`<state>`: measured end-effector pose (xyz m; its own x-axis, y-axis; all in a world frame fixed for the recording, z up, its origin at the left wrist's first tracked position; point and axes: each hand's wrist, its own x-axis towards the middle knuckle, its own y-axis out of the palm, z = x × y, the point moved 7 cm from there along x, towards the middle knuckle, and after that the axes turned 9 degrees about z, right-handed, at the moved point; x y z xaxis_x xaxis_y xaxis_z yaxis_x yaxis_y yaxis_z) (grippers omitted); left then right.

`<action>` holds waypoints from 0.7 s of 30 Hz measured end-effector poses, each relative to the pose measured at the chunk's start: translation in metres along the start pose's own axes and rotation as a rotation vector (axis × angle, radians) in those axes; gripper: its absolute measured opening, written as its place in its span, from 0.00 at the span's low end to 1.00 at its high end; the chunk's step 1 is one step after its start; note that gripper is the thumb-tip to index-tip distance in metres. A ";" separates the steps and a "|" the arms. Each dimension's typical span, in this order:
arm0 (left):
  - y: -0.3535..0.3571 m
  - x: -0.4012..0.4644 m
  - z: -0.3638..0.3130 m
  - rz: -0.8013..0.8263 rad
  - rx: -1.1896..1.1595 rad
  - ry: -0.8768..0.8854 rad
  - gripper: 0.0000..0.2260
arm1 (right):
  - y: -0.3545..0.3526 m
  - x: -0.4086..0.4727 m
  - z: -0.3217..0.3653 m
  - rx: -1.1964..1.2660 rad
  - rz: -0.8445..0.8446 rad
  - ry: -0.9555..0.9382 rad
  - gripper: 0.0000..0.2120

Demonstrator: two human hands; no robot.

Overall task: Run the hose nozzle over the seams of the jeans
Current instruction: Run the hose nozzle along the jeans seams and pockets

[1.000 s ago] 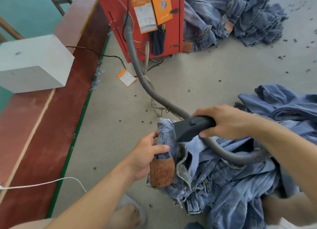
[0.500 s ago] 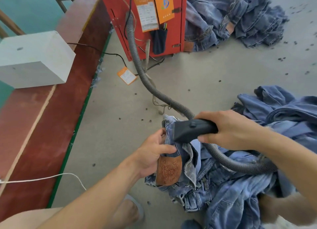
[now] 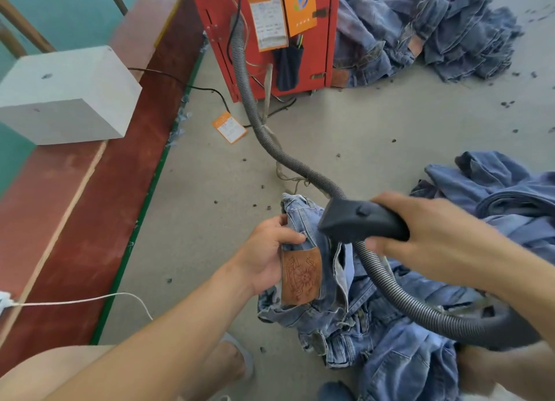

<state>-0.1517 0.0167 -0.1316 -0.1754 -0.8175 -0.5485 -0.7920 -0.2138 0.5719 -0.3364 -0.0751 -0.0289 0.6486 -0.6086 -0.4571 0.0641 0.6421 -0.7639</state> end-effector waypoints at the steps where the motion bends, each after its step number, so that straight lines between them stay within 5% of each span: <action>1: 0.001 0.001 -0.001 -0.001 -0.019 0.004 0.22 | 0.012 0.003 0.002 -0.026 0.041 0.019 0.14; 7: 0.000 0.003 -0.001 0.013 -0.057 -0.021 0.24 | 0.004 0.032 -0.027 0.084 -0.068 0.234 0.13; 11: 0.002 0.004 -0.003 0.017 -0.080 -0.015 0.28 | -0.010 0.018 -0.032 0.370 -0.063 0.132 0.07; 17: 0.009 0.007 -0.003 0.072 -0.048 -0.004 0.26 | 0.018 0.023 -0.012 0.150 0.053 0.132 0.08; 21: 0.013 0.006 0.001 0.095 0.013 -0.004 0.22 | 0.010 0.038 -0.022 0.474 -0.018 0.179 0.08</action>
<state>-0.1634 0.0099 -0.1279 -0.2528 -0.8317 -0.4943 -0.7788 -0.1282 0.6140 -0.3278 -0.1021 -0.0646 0.5069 -0.6651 -0.5483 0.4382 0.7466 -0.5005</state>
